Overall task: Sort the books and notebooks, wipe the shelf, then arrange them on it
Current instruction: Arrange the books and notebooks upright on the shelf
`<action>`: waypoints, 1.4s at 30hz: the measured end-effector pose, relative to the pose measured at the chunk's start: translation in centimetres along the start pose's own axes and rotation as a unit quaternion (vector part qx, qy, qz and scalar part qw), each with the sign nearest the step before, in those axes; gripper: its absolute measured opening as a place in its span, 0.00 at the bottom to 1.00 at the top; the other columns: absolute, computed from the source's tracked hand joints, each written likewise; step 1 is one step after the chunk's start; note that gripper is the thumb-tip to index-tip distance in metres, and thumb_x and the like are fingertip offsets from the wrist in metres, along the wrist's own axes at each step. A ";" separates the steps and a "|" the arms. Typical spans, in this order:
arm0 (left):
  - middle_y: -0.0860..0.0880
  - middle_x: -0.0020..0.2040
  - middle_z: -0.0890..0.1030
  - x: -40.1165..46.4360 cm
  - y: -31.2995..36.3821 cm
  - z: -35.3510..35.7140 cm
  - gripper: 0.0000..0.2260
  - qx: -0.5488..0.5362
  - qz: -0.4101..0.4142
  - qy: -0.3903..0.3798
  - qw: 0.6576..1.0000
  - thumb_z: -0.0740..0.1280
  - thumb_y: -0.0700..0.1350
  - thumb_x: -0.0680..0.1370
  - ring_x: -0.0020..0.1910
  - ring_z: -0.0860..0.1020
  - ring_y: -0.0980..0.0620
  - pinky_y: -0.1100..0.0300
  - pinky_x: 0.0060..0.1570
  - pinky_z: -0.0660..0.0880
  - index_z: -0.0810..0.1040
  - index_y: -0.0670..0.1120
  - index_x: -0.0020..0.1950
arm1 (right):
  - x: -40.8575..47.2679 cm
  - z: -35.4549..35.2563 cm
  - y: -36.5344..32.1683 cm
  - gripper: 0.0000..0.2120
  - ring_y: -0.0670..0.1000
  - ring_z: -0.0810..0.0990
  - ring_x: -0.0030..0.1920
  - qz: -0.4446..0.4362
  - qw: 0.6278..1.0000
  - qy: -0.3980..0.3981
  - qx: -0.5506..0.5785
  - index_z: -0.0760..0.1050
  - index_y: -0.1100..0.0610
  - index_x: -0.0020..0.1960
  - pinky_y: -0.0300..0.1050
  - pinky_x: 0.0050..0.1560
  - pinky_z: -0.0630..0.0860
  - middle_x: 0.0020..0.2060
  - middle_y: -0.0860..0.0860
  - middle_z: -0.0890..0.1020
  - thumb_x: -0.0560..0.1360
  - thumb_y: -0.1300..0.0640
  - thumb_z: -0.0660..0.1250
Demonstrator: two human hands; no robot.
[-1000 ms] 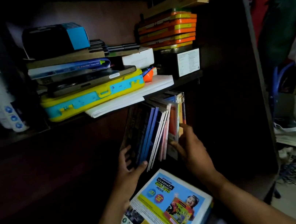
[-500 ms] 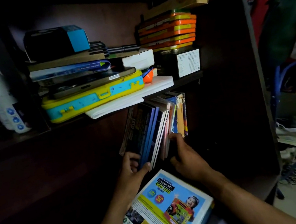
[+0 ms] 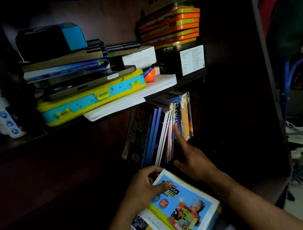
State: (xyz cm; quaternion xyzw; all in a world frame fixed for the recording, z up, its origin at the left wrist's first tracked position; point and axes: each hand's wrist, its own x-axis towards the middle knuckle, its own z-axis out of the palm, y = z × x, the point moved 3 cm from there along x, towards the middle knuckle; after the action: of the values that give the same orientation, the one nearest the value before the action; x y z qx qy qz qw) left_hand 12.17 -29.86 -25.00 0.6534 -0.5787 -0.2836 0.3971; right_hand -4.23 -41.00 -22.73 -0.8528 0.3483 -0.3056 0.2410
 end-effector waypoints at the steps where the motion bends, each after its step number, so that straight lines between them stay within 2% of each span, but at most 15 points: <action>1: 0.51 0.51 0.82 0.0 0.1 -0.1 0.18 -0.011 0.010 0.011 1.000 0.78 0.56 0.72 0.49 0.81 0.58 0.60 0.47 0.80 0.80 0.54 0.59 | -0.2 0.0 0.0 0.52 0.44 0.76 0.31 -0.002 1.000 0.013 0.022 0.31 0.29 0.76 0.41 0.35 0.72 0.40 0.49 0.76 0.78 0.53 0.71; 3: 0.49 0.48 0.81 -0.1 0.7 -0.5 0.11 -0.029 0.042 0.045 0.998 0.76 0.48 0.76 0.46 0.82 0.56 0.61 0.44 0.79 0.79 0.52 0.55 | -0.5 -0.5 0.4 0.38 0.45 0.82 0.38 0.009 0.991 0.054 0.124 0.51 0.35 0.79 0.42 0.40 0.77 0.42 0.44 0.80 0.79 0.50 0.70; 5: 0.48 0.47 0.82 -0.3 1.1 -1.2 0.08 -0.075 0.070 0.090 0.991 0.73 0.44 0.78 0.45 0.83 0.55 0.61 0.41 0.79 0.77 0.50 0.54 | -1.3 -1.2 0.9 0.19 0.43 0.82 0.47 0.031 0.967 0.097 0.232 0.73 0.44 0.66 0.46 0.51 0.78 0.46 0.46 0.83 0.77 0.43 0.70; 7: 0.46 0.45 0.83 -0.3 1.2 -2.0 0.07 -0.163 0.073 0.140 0.974 0.69 0.42 0.80 0.41 0.84 0.49 0.56 0.36 0.81 0.73 0.49 0.53 | -2.5 -2.1 0.6 0.19 0.45 0.82 0.50 0.020 0.955 0.115 0.275 0.79 0.49 0.53 0.48 0.57 0.77 0.46 0.46 0.84 0.74 0.34 0.67; 11: 0.41 0.47 0.83 -0.5 1.4 -2.9 0.07 -0.326 0.039 0.233 0.915 0.64 0.42 0.83 0.39 0.82 0.44 0.51 0.36 0.81 0.69 0.53 0.54 | -5.7 -2.5 -1.0 0.20 0.43 0.84 0.50 -0.026 0.959 0.044 0.280 0.79 0.52 0.51 0.42 0.53 0.78 0.47 0.46 0.86 0.74 0.36 0.67; 14: 0.40 0.52 0.83 -1.1 2.9 -2.2 0.05 -0.340 0.052 0.244 0.907 0.64 0.45 0.83 0.43 0.83 0.43 0.52 0.36 0.82 0.70 0.54 0.55 | -6.4 -1.8 -1.5 0.14 0.47 0.86 0.52 -0.014 0.962 -0.011 0.271 0.78 0.50 0.59 0.50 0.53 0.83 0.52 0.45 0.87 0.78 0.43 0.71; 17: 0.46 0.56 0.85 -1.6 3.9 -1.8 0.11 -0.316 0.098 0.202 0.922 0.68 0.50 0.81 0.51 0.85 0.49 0.56 0.45 0.82 0.73 0.49 0.62 | -6.2 -2.2 -0.9 0.08 0.50 0.87 0.48 0.006 0.948 0.095 0.302 0.77 0.53 0.56 0.54 0.49 0.84 0.49 0.48 0.87 0.79 0.54 0.70; 20: 0.52 0.60 0.82 -1.6 2.8 -2.6 0.20 -0.193 0.114 0.241 0.944 0.68 0.59 0.76 0.55 0.80 0.59 0.65 0.49 0.77 0.76 0.52 0.65 | -6.6 -4.3 -0.3 0.03 0.41 0.83 0.42 0.039 0.913 0.303 0.269 0.74 0.53 0.53 0.39 0.41 0.79 0.42 0.44 0.84 0.81 0.58 0.67; 22: 0.52 0.63 0.78 -0.9 1.3 -2.9 0.20 -0.148 0.082 0.250 0.953 0.71 0.55 0.77 0.56 0.78 0.60 0.67 0.50 0.75 0.75 0.54 0.67 | -7.3 -5.8 -0.2 0.06 0.46 0.81 0.42 0.086 0.874 0.413 0.241 0.70 0.56 0.58 0.37 0.38 0.71 0.42 0.44 0.80 0.82 0.57 0.65; 24: 0.50 0.67 0.75 -0.4 -0.1 -2.6 0.22 -0.150 0.036 0.228 0.961 0.72 0.46 0.79 0.59 0.77 0.57 0.57 0.56 0.76 0.71 0.55 0.71 | -7.4 -6.3 0.7 0.19 0.52 0.77 0.45 0.156 0.853 0.440 0.234 0.66 0.60 0.71 0.40 0.41 0.68 0.48 0.51 0.78 0.84 0.54 0.62; 26: 0.50 0.69 0.74 -0.1 -0.8 -2.5 0.24 -0.160 0.023 0.218 0.963 0.71 0.43 0.79 0.62 0.76 0.57 0.49 0.61 0.77 0.70 0.57 0.72 | -7.1 -5.8 1.4 0.24 0.55 0.79 0.46 0.182 0.860 0.422 0.220 0.60 0.57 0.76 0.47 0.44 0.73 0.51 0.56 0.79 0.84 0.48 0.59; 29: 0.51 0.69 0.74 0.1 -1.1 -2.6 0.25 -0.168 0.039 0.215 0.961 0.71 0.42 0.79 0.64 0.76 0.58 0.52 0.61 0.77 0.70 0.60 0.72 | -6.5 -4.7 1.7 0.15 0.61 0.84 0.44 0.143 0.908 0.358 0.163 0.63 0.46 0.67 0.59 0.43 0.82 0.50 0.54 0.83 0.83 0.43 0.59; 32: 0.51 0.69 0.75 0.3 -1.3 -2.6 0.25 -0.178 0.034 0.211 0.961 0.71 0.41 0.79 0.66 0.76 0.53 0.51 0.62 0.76 0.70 0.62 0.71 | -6.2 -4.0 0.7 0.19 0.51 0.85 0.43 0.068 0.950 0.281 0.119 0.63 0.42 0.71 0.52 0.39 0.82 0.49 0.46 0.82 0.82 0.43 0.58; 35: 0.52 0.67 0.77 0.2 -1.3 -2.6 0.26 -0.182 0.034 0.214 0.959 0.71 0.40 0.79 0.65 0.77 0.53 0.55 0.58 0.77 0.70 0.64 0.70 | -6.2 -3.8 -0.5 0.21 0.40 0.84 0.44 0.001 0.966 0.231 0.118 0.60 0.38 0.74 0.42 0.36 0.83 0.50 0.35 0.79 0.81 0.44 0.57; 42: 0.55 0.74 0.69 -0.3 -0.7 -2.6 0.32 -0.141 0.042 0.213 0.966 0.75 0.50 0.75 0.67 0.73 0.57 0.45 0.65 0.75 0.65 0.64 0.75 | -6.2 -3.9 -1.0 0.21 0.38 0.82 0.45 -0.032 0.971 0.220 0.087 0.57 0.33 0.72 0.38 0.39 0.83 0.56 0.43 0.80 0.81 0.44 0.56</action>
State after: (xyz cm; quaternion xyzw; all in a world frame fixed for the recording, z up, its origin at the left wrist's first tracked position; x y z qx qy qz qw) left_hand 14.68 -29.11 -24.27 0.6117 -0.4615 -0.1993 0.6108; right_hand -10.05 -36.53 -21.56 -0.7509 0.3371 -0.5226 0.2221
